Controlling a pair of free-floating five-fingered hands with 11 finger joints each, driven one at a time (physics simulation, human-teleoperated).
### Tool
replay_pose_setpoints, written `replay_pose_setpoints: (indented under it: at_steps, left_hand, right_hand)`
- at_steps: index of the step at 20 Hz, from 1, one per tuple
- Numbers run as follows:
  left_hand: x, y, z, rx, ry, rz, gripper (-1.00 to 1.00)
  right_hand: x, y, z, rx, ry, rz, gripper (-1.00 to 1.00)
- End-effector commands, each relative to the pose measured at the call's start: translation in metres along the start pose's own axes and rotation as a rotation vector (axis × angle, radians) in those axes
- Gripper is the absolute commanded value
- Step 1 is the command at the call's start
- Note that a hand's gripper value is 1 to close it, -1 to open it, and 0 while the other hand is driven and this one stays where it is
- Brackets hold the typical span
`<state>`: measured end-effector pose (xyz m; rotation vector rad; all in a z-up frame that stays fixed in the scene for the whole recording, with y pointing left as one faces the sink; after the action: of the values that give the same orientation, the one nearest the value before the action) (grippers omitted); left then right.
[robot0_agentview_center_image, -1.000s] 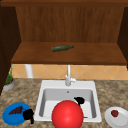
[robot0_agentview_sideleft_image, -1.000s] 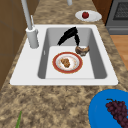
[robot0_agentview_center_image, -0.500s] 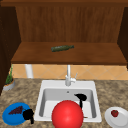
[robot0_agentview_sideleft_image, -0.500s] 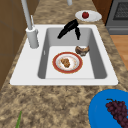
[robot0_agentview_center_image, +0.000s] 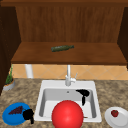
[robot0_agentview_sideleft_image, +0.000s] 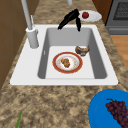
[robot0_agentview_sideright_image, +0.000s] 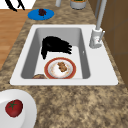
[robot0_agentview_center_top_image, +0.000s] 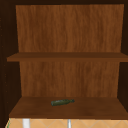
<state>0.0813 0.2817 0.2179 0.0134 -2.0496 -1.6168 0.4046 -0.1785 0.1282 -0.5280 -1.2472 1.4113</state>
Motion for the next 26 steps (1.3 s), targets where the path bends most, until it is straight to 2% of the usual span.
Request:
replay_pose_setpoints:
  at_steps: [1, 20, 23, 26]
  left_hand:
    - [0.0, 0.0, 0.0, 0.0, 0.0, 0.0, 0.0]
    - [0.0, 0.0, 0.0, 0.0, 0.0, 0.0, 0.0]
    - [0.0, 0.0, 0.0, 0.0, 0.0, 0.0, 0.0]
    - [0.0, 0.0, 0.0, 0.0, 0.0, 0.0, 0.0]
  right_hand:
    - [-0.002, -0.027, 0.014, -0.041, -0.044, 0.001, -1.0]
    - [0.008, -0.141, 0.048, -0.247, -0.056, 0.04, -1.0]
    - [0.017, -0.161, 0.039, -0.267, -0.054, 0.043, -1.0]
    - [0.026, -0.182, 0.024, -0.259, -0.056, 0.038, -1.0]
